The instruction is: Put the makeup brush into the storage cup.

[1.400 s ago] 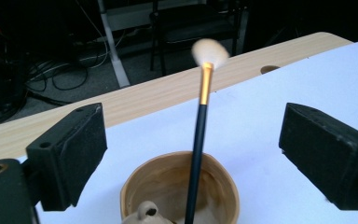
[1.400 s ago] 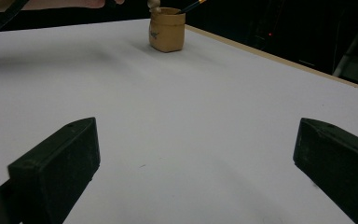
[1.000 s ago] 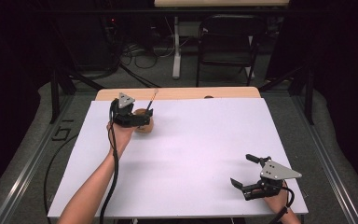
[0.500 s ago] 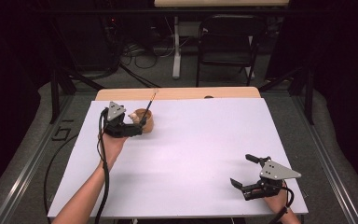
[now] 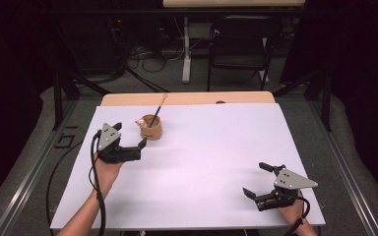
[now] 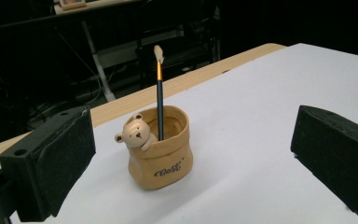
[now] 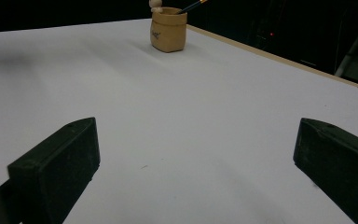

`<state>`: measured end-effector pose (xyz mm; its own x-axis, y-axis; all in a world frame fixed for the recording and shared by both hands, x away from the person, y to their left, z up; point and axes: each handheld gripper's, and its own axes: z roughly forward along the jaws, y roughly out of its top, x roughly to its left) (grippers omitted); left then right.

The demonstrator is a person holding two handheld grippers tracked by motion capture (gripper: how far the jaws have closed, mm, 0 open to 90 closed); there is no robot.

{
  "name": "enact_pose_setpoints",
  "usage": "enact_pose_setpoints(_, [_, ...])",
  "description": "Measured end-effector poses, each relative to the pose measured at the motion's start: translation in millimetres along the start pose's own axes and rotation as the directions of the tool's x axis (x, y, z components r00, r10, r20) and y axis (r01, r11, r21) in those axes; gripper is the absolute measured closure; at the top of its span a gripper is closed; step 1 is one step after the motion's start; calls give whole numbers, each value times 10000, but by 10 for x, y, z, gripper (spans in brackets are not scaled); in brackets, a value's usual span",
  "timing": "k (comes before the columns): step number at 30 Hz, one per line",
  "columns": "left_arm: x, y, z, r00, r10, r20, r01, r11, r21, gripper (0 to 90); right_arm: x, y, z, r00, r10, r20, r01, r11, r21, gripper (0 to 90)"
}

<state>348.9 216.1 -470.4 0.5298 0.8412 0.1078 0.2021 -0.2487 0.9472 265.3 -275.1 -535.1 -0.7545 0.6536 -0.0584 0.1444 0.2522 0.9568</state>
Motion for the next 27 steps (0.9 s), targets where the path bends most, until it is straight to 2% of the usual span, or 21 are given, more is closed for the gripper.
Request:
enact_pose_setpoints(8, [-70,-145,-178,9999,121,79,-119,9998,-161,0,2,-1,3,10000,12,-6,-12,10000,14,1])
enact_pose_setpoints(12, [-125,-277,-282,9997,74,221,-71,9999,-155,0,2,-2,8,10000,20,-12,-20,10000,7,1])
enact_pose_setpoints(17, [-149,-394,-389,9998,132,140,-128,9994,-326,1,4,-1,6,10000,16,-18,-16,10000,-1,1])
enact_pose_setpoints(20, [-170,-520,-469,10000,5,55,-3,9991,-415,1,5,-1,10,10000,19,-27,-19,10000,-12,1])
enact_pose_setpoints(27, [-227,-733,-574,9995,-140,297,151,9992,-375,0,9,-3,19,10000,5,-34,-5,10000,-9,1])
